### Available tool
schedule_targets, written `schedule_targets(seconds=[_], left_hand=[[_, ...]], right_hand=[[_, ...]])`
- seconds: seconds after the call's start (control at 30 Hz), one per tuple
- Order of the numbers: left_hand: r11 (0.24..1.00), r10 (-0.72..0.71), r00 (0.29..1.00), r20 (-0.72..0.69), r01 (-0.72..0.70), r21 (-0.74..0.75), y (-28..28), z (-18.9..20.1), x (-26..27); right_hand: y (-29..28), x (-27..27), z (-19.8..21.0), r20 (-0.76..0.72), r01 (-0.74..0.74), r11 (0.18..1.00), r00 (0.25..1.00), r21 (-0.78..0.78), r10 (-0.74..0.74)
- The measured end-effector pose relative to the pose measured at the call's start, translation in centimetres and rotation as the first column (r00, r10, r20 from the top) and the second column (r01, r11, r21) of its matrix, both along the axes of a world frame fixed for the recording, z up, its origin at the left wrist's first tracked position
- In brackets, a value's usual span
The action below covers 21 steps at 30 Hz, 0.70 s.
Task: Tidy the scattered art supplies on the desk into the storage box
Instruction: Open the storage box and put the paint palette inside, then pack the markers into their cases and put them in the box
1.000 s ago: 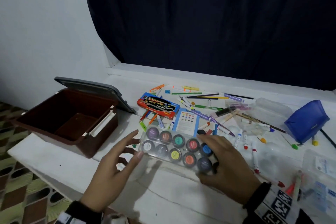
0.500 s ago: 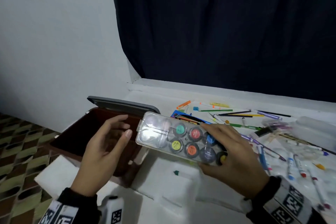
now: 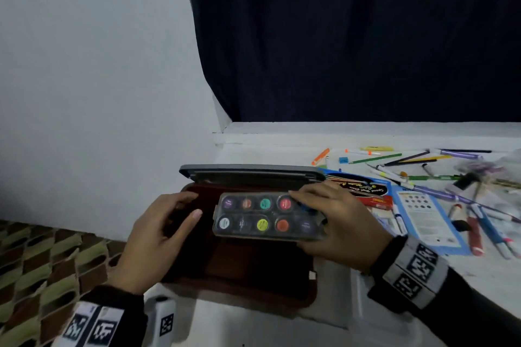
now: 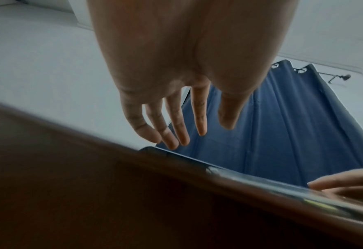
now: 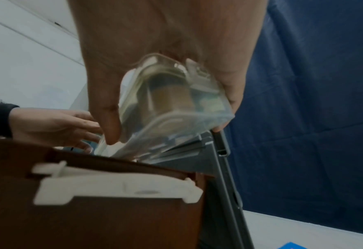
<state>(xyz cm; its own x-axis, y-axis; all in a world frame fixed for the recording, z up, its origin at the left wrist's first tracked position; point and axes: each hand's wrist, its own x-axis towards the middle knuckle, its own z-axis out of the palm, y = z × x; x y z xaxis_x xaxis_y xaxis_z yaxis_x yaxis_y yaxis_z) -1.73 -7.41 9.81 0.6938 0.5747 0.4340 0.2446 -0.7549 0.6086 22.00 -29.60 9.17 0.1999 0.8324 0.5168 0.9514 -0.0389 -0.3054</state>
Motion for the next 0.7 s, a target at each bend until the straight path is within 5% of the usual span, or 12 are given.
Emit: schedule_targets(seconds=[0.27, 0.7], left_hand=[[0.979, -0.051, 0.948, -0.313, 0.11, 0.174, 4.3, -4.0, -0.5], [0.975, -0.07, 0.941, -0.33, 0.134, 0.176, 3.8, -3.9, -0.7]], right_hand=[[4.8, -0.7, 0.0, 0.052, 0.028, 0.969, 0.999, -0.247, -0.016], [8.1, -1.4, -2.8, 0.208, 0.129, 0.772, 0.978, -0.623, 0.005]])
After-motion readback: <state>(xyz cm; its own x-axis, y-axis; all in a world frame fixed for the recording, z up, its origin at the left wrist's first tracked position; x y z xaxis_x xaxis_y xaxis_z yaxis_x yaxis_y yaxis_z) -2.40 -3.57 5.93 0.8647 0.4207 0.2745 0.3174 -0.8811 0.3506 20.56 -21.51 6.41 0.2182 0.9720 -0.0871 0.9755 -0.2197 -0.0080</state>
